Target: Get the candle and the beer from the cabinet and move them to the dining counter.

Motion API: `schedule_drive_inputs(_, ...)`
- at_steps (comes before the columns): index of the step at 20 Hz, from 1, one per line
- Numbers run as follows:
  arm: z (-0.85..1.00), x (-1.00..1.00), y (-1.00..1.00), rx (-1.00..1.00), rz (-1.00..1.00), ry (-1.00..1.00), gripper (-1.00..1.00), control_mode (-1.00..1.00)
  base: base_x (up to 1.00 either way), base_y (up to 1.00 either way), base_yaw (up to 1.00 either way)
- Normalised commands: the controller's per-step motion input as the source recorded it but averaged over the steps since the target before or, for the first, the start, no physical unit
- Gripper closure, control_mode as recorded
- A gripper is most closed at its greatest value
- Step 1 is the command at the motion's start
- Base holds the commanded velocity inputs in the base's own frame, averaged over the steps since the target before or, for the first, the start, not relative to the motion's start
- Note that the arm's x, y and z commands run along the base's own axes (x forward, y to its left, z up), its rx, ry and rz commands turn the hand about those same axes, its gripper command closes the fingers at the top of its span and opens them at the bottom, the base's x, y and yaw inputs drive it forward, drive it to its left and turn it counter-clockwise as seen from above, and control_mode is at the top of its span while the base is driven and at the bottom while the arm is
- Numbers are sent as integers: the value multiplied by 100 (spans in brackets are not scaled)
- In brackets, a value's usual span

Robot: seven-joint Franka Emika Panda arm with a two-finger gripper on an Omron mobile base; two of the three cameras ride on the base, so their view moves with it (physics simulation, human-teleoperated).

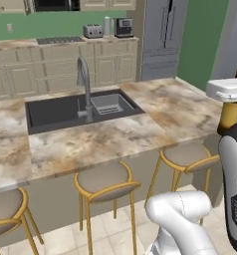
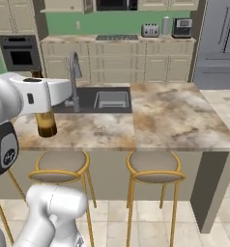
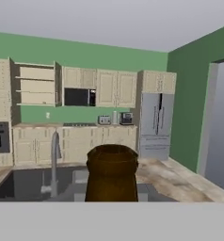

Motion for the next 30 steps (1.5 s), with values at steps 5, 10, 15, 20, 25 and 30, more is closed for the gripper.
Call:
schedule_drive_inputs(5,0,0,0,0,0,0,100,100,69,0,23)
schedule_drive_inputs(10,0,0,0,0,0,0,100,100,45,0,18)
schedule_drive_inputs(15,0,0,0,0,0,0,100,100,33,-3,3)
schedule_drive_inputs(20,-15,80,-20,0,14,0,100,-100,0,0,0)
schedule_drive_inputs(25,-39,100,-41,0,29,0,100,-100,0,0,0)
schedule_drive_inputs(30,-38,90,-42,0,30,0,100,-100,0,0,0)
